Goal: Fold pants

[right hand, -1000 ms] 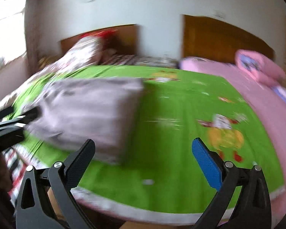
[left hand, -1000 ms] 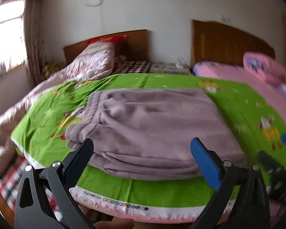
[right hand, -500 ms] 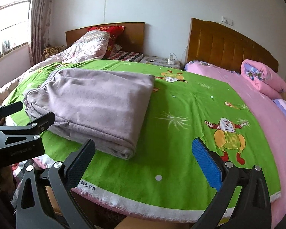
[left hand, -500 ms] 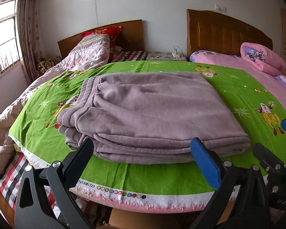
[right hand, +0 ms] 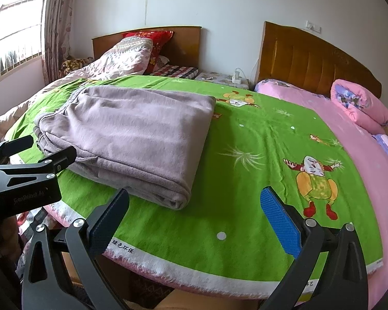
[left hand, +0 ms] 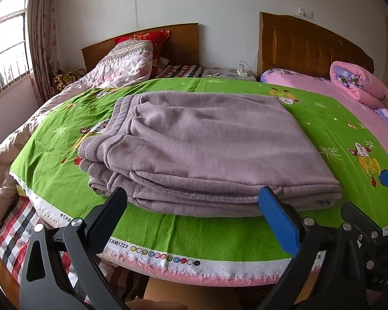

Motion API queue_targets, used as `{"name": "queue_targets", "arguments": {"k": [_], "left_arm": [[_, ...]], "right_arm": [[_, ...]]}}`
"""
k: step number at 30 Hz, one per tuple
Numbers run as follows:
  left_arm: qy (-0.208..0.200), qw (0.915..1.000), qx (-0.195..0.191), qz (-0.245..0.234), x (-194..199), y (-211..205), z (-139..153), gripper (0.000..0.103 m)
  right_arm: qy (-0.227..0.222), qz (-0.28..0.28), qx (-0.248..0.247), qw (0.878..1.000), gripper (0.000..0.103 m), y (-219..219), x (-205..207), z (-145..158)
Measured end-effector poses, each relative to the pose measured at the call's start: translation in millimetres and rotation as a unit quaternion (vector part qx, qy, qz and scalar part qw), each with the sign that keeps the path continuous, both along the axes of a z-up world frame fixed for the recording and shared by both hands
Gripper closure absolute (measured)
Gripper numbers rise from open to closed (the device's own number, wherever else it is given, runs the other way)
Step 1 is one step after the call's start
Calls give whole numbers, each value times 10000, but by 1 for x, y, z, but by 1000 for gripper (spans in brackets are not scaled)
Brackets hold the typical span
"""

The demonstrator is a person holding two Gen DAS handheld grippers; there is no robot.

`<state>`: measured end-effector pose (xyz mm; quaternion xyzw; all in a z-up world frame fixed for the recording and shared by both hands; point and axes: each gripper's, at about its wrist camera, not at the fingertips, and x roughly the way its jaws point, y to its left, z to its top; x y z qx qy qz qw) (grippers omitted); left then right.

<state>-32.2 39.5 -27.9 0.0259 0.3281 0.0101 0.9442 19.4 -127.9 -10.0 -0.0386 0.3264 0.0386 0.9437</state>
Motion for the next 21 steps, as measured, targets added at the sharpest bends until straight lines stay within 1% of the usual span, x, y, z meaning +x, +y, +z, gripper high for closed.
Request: {"name": "queue_targets", "arguments": {"k": [21], "left_arm": [[28, 10000, 41, 62, -1, 2, -2, 2]], "right_arm": [[44, 61, -4, 10000, 5, 2, 1, -4]]}}
